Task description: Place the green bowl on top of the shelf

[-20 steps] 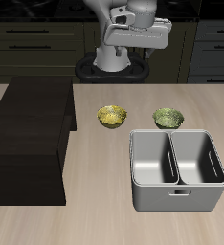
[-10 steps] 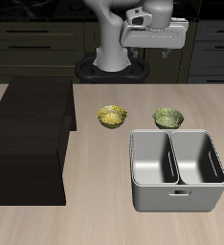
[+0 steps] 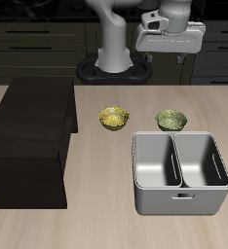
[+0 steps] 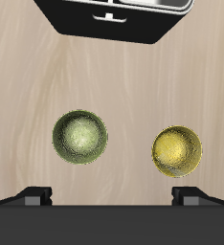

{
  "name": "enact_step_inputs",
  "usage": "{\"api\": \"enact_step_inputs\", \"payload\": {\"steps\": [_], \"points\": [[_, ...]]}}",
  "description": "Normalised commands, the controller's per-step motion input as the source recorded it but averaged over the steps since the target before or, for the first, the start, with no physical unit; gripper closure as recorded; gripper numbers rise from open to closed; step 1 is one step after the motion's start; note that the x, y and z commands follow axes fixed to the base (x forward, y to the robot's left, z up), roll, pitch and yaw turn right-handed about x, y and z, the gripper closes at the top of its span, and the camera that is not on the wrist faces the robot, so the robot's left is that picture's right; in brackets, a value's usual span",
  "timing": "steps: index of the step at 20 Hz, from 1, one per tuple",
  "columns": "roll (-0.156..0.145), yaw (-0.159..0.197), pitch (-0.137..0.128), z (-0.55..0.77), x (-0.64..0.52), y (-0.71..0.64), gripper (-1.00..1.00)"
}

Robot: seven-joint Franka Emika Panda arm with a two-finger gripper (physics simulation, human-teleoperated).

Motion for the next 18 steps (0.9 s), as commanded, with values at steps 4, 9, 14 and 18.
{"api": "enact_step_inputs", "payload": {"steps": [4,9,14,18], "points": [[0.008,-0.014,-0.004,0.03,0.04,0.13,-1.0],[0.005,-0.003,-0.016,-0.04,0.02,0.07,-1.0],[-0.035,0.013,-0.019,-0.28,0.14,-0.04,-1.0],[-0.021,0.001,0.057,-0.51,0.2,-0.06,-1.0]]}}
